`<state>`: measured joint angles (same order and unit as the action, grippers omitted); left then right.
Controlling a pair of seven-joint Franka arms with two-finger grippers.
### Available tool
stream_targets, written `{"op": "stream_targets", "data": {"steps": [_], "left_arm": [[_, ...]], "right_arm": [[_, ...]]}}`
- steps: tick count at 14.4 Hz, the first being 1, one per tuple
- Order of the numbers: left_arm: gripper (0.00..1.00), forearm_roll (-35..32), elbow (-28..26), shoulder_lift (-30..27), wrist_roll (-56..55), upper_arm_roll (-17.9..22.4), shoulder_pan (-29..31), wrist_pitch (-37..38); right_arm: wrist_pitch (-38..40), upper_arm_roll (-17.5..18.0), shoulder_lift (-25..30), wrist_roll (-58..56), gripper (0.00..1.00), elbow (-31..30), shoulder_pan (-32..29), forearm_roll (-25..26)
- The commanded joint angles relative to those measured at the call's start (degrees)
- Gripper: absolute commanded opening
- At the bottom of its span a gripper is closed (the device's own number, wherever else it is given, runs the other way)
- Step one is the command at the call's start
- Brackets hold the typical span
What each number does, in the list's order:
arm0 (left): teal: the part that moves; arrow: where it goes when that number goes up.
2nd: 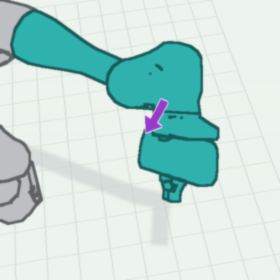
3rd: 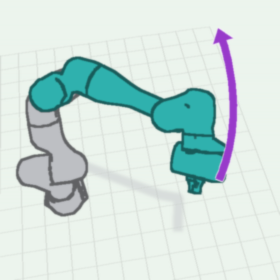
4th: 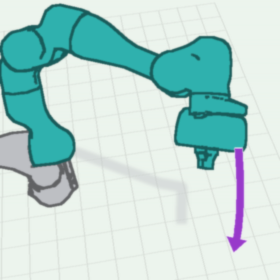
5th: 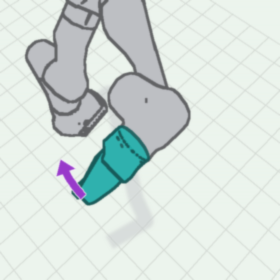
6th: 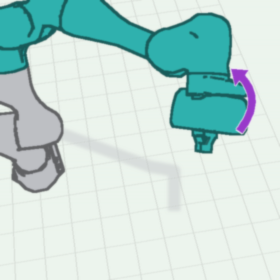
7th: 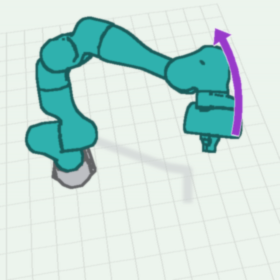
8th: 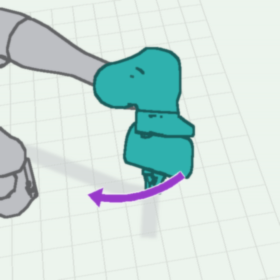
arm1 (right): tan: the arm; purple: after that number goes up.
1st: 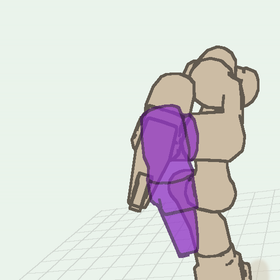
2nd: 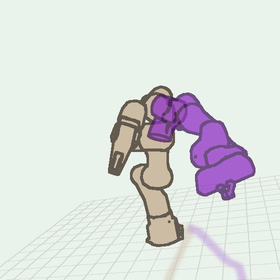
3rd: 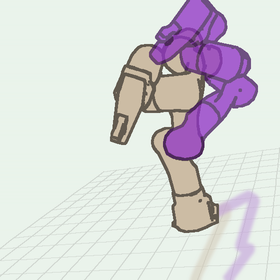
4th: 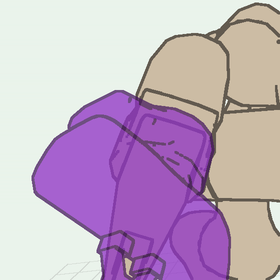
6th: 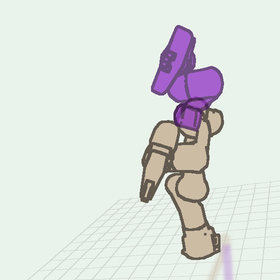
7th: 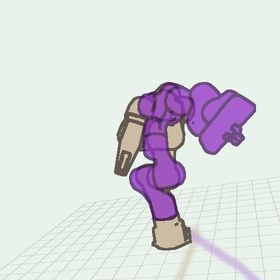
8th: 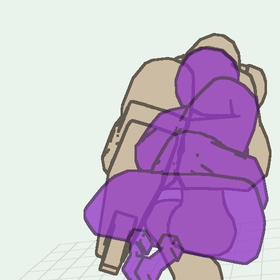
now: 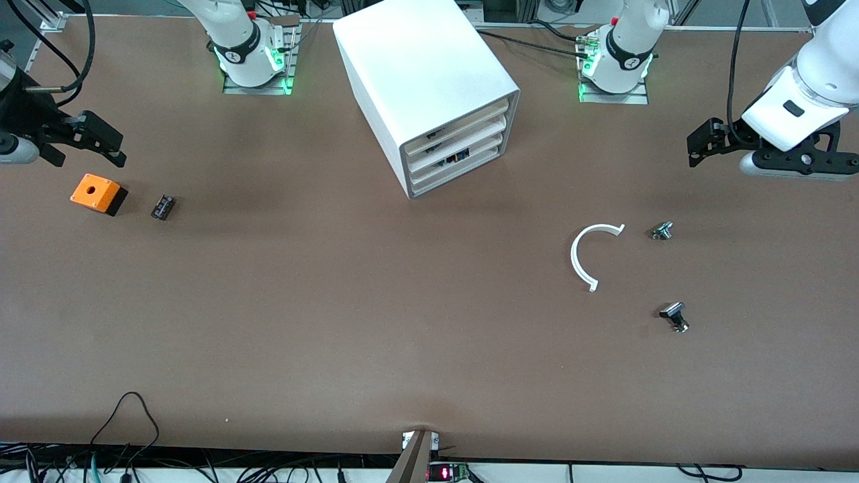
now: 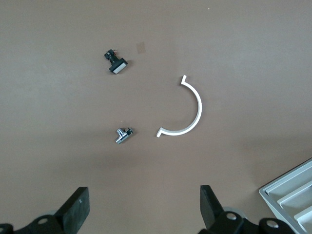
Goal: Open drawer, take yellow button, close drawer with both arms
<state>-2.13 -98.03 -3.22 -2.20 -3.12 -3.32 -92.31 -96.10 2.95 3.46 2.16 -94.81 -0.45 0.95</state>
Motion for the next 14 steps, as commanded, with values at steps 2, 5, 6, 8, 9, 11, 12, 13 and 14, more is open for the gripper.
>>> {"op": "stream_targets", "data": {"steps": [2,5,6,8,9,11,12,13,14], "left_arm": [[1.00,-0.07,2.14,0.93,0.27,-0.22,-0.02,1.96],[1.00,-0.07,2.14,0.93,0.27,-0.22,-0.02,1.96],[1.00,-0.07,2.14,0.93,0.27,-0.22,-0.02,1.96],[1.00,0.02,2.14,0.93,0.27,-0.22,-0.02,2.04],[1.00,0.02,2.14,0.93,0.18,-0.22,-0.02,1.96],[1.00,0.02,2.22,0.93,0.27,-1.01,-0.02,1.96],[1.00,0.02,2.23,0.76,0.36,-1.19,-0.02,2.13],[1.00,0.02,2.14,0.67,0.18,-1.36,0.07,2.39],[1.00,0.02,2.22,0.84,0.18,-1.36,0.07,2.31]], "right_arm": [[2.23,0.21,0.32,-0.66,1.00,1.03,-0.34,-1.04],[2.41,0.04,0.14,-0.05,1.00,0.85,-0.34,-0.95],[2.50,-0.05,-0.55,-1.00,1.00,1.03,-0.43,-0.95],[3.20,-0.05,-0.82,-0.93,1.00,0.50,-0.43,-0.95],[3.81,0.12,-0.82,-1.10,1.00,0.50,-0.43,-0.69],[5.74,0.30,-1.26,-1.01,1.00,0.59,-0.34,-0.43],[5.84,0.30,-1.44,-0.93,1.00,0.67,-0.26,-0.43],[5.84,0.39,-1.44,-0.75,1.00,0.68,-0.17,-0.43],[5.84,0.39,-1.53,-0.49,1.00,0.59,-0.17,-0.60]]}}
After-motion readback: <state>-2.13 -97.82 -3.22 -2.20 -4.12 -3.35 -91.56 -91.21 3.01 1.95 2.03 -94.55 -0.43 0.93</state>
